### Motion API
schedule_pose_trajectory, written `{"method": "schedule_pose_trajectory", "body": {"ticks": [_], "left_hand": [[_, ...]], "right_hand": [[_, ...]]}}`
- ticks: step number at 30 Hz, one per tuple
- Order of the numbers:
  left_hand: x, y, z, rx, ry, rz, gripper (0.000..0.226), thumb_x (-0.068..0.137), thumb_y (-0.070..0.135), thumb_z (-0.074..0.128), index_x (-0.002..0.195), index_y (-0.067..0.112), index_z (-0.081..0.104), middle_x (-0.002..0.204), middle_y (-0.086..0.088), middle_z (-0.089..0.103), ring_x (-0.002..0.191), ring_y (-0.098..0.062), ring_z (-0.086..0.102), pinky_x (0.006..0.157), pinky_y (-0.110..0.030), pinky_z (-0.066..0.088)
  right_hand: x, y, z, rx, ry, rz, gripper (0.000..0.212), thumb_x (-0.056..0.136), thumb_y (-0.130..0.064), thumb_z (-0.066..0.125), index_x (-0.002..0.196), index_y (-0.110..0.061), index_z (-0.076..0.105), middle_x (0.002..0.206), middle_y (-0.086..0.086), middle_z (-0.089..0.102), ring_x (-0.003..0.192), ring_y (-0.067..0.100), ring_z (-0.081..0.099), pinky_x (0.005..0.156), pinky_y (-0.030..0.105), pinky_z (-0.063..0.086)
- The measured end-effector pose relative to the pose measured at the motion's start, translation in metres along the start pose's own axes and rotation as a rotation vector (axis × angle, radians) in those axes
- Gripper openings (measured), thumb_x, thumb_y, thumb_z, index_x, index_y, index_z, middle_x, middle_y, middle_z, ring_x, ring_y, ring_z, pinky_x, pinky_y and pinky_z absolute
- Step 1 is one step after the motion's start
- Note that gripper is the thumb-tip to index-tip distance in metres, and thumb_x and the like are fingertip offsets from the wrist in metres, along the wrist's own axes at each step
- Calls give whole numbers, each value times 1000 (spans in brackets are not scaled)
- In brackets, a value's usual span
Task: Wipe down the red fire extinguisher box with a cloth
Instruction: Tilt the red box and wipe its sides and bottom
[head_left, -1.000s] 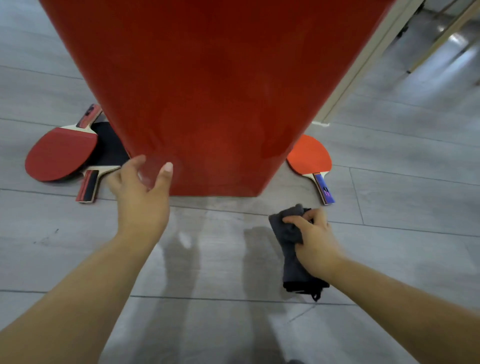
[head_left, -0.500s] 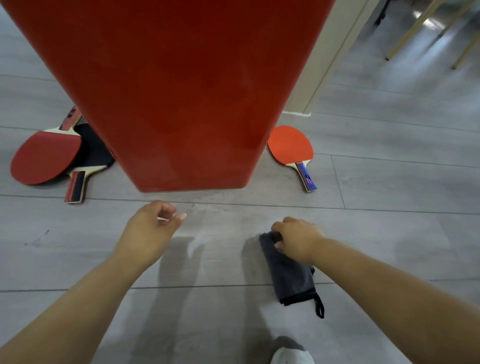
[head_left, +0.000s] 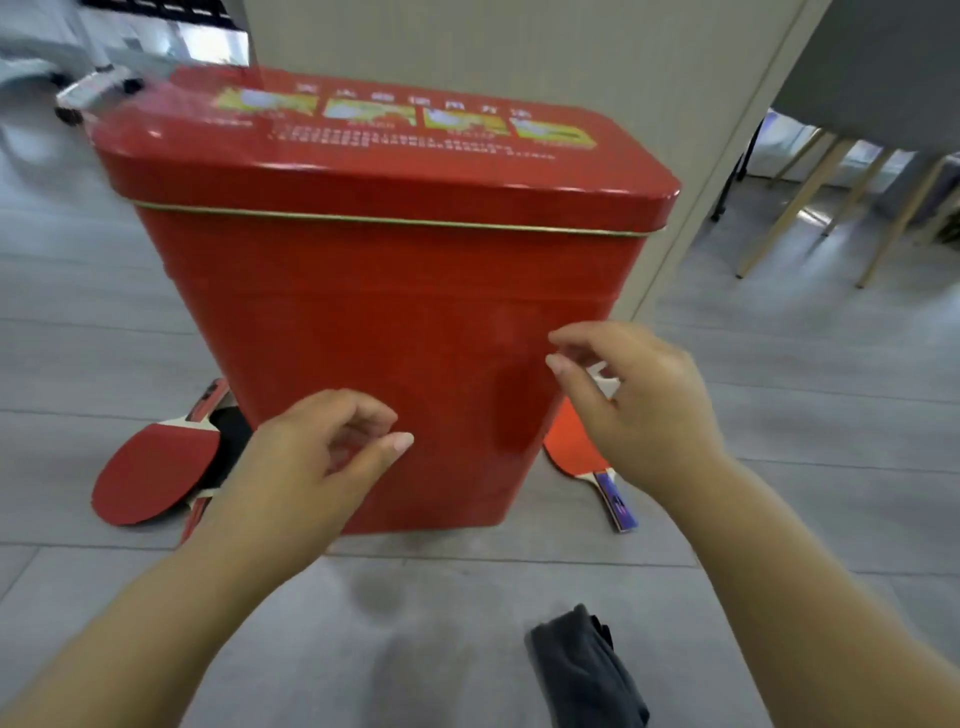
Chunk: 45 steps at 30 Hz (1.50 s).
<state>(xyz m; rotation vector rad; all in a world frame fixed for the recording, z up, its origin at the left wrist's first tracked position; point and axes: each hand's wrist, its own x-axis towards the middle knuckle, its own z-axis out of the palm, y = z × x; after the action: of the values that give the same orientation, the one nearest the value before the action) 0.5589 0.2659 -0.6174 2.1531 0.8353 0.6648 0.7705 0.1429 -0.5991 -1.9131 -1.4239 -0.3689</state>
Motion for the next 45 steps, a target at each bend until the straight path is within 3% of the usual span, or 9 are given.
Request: {"method": "schedule_pose_trajectory", "body": {"ticks": [5,10,13,17,20,32,37,41,45], "left_hand": [[18,44,-47,113,158,288,14,83,44,64,91,33,62,90,22,60,88,3,59,75,0,41],[41,61,-69,449,463,556,34,78,26,69,106,7,66,103,-7,61,98,-28,55,102,-21,27],[63,47,-74,632,460,478,64,69,37,70,126,14,55,126,-14,54,118,-42,44,111,-39,21],[81,26,-71,687,365,252,94,52,67,71,134,35,37,139,-11,33,130,-39,20,97,-74,22],[89,14,-68,658,427,330,88,50,67,72,126,31,46,131,-10,34,120,-37,23,98,-66,30],[121,-16,-87,519,429,473,79,61,81,42,124,33,46,127,-6,35,114,-33,24,111,-18,5],[138,-27,-100,510,373,499,82,60,85,40,124,34,46,127,-4,33,117,-32,24,105,-40,18],[156,-36,-116,509,279,453,85,49,78,53,124,38,44,128,-4,36,123,-41,28,106,-42,16],[162,-41,-131,510,235,417,88,46,74,56,126,41,42,130,-3,42,125,-32,29,107,-61,22]], "right_hand": [[43,-13,-29,-13,246,-153,20,87,-15,64,104,-4,67,94,5,65,88,21,59,79,32,48],[73,-12,-47,-187,177,-161,50,80,-46,65,120,-16,63,115,10,53,106,24,40,96,31,34],[91,-1,-51,-282,11,-144,65,74,-66,56,128,-29,56,133,10,46,119,30,35,102,42,30],[101,11,-44,-36,-167,4,79,63,-75,56,134,-40,48,148,-4,32,138,17,26,114,40,24],[96,13,-33,57,-32,-3,78,62,-71,61,129,-31,56,137,-12,43,134,-6,24,116,45,25],[84,-17,-2,-24,265,29,72,62,-66,68,115,-17,68,124,4,60,122,21,52,110,51,34],[82,-37,7,-92,320,102,72,62,-66,65,114,-17,69,122,5,62,122,21,51,109,52,35],[80,-61,19,-157,317,200,75,62,-69,65,117,-17,68,124,5,60,124,33,50,110,52,33],[77,-88,32,-236,336,245,74,63,-66,66,117,-15,67,123,9,61,121,42,51,107,45,24]]}}
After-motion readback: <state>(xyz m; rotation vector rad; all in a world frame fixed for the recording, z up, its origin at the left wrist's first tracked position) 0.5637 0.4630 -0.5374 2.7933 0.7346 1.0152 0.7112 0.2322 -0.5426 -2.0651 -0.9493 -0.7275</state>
